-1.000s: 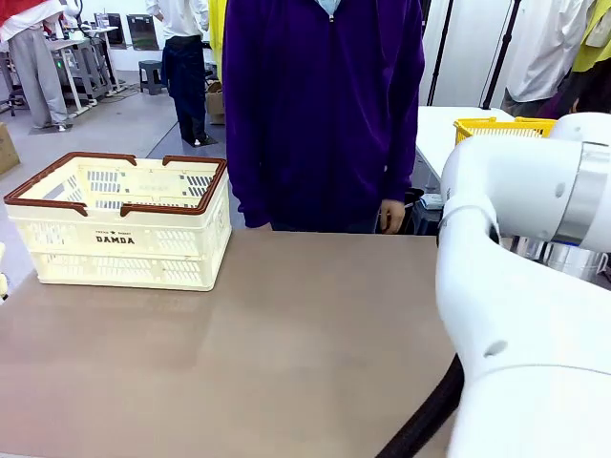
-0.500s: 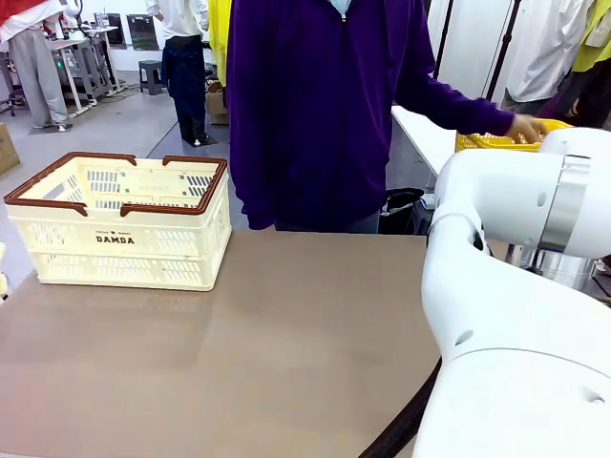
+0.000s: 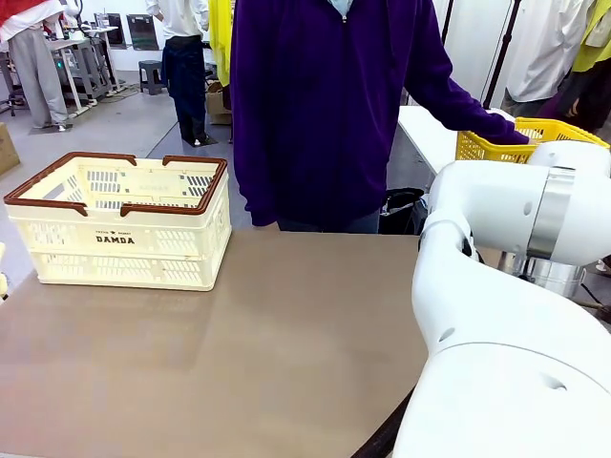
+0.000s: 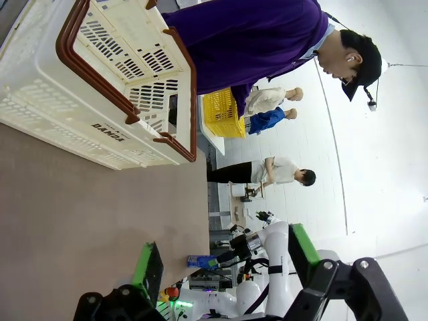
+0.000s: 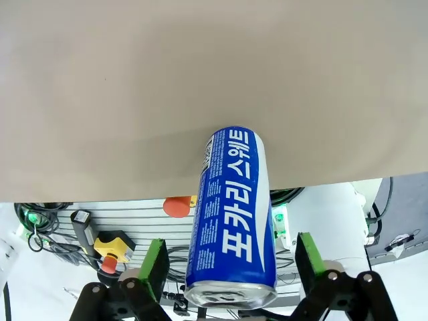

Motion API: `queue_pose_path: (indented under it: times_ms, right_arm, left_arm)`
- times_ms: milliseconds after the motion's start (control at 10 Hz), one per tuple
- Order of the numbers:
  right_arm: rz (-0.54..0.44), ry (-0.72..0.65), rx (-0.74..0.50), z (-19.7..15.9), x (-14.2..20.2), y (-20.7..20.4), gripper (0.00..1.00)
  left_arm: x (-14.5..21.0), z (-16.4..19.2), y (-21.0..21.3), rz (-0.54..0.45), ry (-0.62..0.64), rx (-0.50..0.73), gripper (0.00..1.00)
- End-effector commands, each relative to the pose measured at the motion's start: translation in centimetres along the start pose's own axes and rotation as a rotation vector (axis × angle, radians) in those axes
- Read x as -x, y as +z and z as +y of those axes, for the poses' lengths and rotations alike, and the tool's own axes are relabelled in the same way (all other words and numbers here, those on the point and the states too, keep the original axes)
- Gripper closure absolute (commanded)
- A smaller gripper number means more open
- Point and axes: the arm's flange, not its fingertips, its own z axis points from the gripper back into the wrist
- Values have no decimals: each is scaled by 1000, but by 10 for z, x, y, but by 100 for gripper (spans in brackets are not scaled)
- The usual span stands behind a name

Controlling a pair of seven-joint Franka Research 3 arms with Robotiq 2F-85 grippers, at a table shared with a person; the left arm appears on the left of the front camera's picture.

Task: Place the drinks into the Shopping basket.
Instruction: Pick up one drink and place it into the Shopping basket.

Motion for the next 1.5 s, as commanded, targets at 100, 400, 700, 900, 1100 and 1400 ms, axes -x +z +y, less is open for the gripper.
queue_pose_path:
  times_ms: [100,400,700,900,1100,1400]
  right_arm:
    - [-14,21,-20,-22,19,-27,0]
    - [7,27,-25,-22,18,-28,100]
    - [10,51,-26,-23,18,-30,100]
    - [17,58,-28,-22,18,-31,100]
    - [16,68,-61,-25,21,-23,100]
    - [-38,125,-211,-47,43,77,100]
  left_arm:
    - [1,1,3,12,-16,-4,0]
    - [1,1,3,12,-16,-4,0]
    - [1,1,3,12,-16,-4,0]
    - [1,1,3,12,-16,-4,0]
    - [1,1,3,12,-16,-4,0]
    - [1,1,3,12,-16,-4,0]
